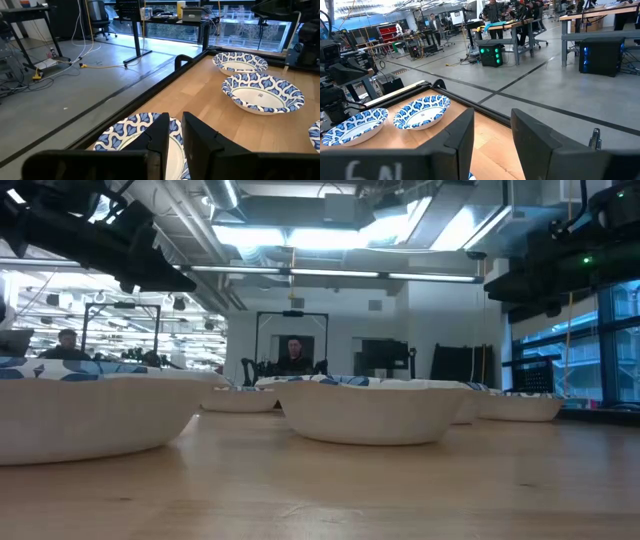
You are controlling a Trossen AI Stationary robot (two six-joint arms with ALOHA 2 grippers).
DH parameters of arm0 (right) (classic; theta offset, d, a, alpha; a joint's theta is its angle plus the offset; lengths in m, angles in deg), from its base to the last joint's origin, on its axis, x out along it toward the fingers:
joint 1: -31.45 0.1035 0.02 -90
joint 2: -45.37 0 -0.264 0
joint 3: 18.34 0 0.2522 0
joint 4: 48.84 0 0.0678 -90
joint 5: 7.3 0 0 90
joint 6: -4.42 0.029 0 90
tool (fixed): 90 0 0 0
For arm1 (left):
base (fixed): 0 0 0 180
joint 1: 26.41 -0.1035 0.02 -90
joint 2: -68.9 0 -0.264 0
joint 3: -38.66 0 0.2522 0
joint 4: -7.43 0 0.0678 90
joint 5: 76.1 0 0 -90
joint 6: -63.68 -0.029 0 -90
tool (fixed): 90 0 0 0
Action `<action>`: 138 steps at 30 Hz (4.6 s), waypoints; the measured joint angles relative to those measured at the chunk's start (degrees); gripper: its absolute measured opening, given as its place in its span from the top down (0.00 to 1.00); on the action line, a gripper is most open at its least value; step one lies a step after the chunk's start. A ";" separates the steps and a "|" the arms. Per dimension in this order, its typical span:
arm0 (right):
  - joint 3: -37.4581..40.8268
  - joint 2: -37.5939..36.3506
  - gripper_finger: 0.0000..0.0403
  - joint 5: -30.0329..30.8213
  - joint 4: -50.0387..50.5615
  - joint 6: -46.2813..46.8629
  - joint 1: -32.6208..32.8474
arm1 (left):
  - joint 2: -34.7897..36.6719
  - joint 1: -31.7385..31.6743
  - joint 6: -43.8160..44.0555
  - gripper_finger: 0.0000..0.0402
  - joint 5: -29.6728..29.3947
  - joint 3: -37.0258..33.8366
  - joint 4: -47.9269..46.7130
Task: Nest bowls inside each other
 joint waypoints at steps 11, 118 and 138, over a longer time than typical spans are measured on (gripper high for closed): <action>0.00 0.00 0.67 -0.02 0.00 0.00 0.00 | 0.02 -0.02 0.00 0.88 0.00 0.02 0.00; -33.18 49.03 0.67 16.21 56.88 -7.23 -12.26 | 0.00 -0.02 0.57 0.88 -0.61 0.00 0.90; -33.27 53.73 0.67 22.56 58.09 -4.33 -12.31 | 0.00 0.00 0.59 0.88 -0.61 0.02 0.96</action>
